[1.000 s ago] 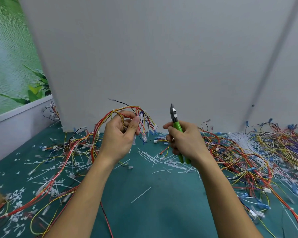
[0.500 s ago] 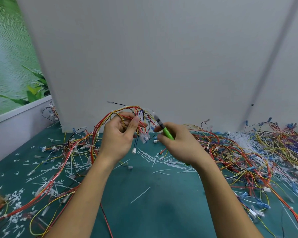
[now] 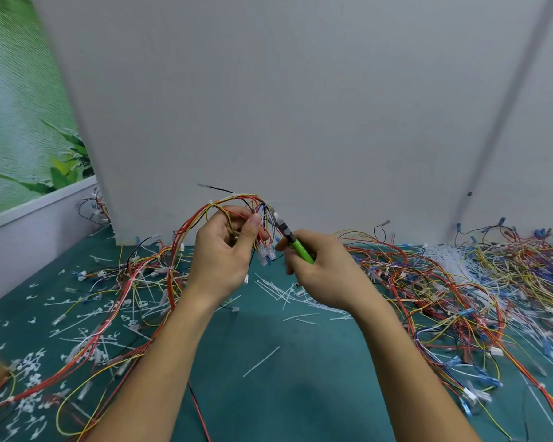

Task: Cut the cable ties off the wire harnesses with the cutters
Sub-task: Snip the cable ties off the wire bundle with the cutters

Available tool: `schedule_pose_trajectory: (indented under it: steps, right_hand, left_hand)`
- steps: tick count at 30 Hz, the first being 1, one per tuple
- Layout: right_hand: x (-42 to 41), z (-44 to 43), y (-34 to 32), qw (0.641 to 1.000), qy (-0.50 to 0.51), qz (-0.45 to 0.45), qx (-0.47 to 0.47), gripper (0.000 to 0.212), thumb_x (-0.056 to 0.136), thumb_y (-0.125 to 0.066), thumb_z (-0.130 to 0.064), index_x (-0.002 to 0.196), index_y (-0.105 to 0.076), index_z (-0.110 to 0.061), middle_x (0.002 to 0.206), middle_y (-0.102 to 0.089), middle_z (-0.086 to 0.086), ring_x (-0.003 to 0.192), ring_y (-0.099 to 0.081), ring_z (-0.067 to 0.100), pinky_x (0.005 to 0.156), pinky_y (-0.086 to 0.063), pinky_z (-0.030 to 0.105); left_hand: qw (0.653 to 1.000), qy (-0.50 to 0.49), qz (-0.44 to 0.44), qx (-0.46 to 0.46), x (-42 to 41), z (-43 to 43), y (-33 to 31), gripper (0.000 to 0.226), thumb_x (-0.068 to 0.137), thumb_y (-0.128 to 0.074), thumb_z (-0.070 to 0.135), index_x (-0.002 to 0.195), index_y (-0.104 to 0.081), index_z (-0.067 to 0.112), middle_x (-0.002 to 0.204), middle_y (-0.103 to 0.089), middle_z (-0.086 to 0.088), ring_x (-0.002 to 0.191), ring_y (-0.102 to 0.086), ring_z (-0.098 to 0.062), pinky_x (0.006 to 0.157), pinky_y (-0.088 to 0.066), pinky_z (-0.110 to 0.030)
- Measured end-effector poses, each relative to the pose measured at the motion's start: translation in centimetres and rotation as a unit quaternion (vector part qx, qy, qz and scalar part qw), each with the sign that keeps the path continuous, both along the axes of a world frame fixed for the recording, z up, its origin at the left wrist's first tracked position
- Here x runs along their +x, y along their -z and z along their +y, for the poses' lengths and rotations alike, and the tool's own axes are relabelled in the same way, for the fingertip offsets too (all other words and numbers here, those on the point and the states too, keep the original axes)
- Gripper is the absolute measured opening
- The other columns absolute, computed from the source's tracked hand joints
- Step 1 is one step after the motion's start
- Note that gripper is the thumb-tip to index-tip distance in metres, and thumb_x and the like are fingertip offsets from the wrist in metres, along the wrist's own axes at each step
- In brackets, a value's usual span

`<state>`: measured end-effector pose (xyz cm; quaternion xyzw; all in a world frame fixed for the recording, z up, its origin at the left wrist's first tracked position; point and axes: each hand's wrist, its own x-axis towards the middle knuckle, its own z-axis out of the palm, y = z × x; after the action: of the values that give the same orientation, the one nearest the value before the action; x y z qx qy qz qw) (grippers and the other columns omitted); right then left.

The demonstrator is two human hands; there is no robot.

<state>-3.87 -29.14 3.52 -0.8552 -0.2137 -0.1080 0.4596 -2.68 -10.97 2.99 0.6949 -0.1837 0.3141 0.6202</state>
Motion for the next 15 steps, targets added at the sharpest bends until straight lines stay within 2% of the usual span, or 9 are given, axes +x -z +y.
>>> schedule_pose_trajectory:
  steps: [3,5,9,15]
  right_hand:
    - [-0.09,0.39,0.09,1.0,-0.006,0.006,0.012,0.021,0.104,-0.054,-0.017,0.091,-0.066,-0.029,0.071,-0.064,0.003,0.056,-0.051,0.011,0.055,-0.048,0.027]
    - [-0.08,0.72,0.21,0.999,0.007,0.01,0.031,0.022,0.103,-0.055,-0.017,0.088,-0.065,-0.03,0.065,-0.059,-0.003,0.052,-0.046,0.011,0.051,-0.041,0.022]
    - [0.08,0.89,0.17,0.995,0.032,0.032,0.085,0.021,0.104,-0.055,-0.017,0.088,-0.067,-0.026,0.063,-0.054,-0.003,0.056,-0.047,0.016,0.054,-0.042,0.032]
    - [0.12,0.44,-0.13,0.994,0.023,0.06,0.094,0.02,0.103,-0.055,-0.017,0.092,-0.069,-0.024,0.064,-0.055,-0.002,0.057,-0.047,0.019,0.055,-0.04,0.035]
  left_hand:
    - [1.0,0.002,0.0,0.0,0.01,0.01,0.0,0.004,0.1,-0.063,0.022,0.096,-0.062,0.02,0.08,-0.075,0.01,0.072,-0.07,-0.004,0.066,-0.05,-0.012]
    - [1.0,0.005,-0.002,0.003,0.01,0.06,0.01,0.004,0.1,-0.063,0.021,0.096,-0.062,0.02,0.079,-0.075,0.01,0.071,-0.07,-0.004,0.067,-0.05,-0.012]
    - [1.0,0.024,0.001,0.014,-0.09,-0.04,0.05,0.004,0.1,-0.062,0.023,0.097,-0.062,0.02,0.08,-0.075,0.004,0.074,-0.071,-0.01,0.07,-0.052,-0.016]
    - [1.0,0.02,0.002,0.011,-0.07,-0.1,0.12,0.005,0.1,-0.063,0.022,0.096,-0.062,0.021,0.081,-0.075,0.004,0.075,-0.071,-0.009,0.07,-0.052,-0.015]
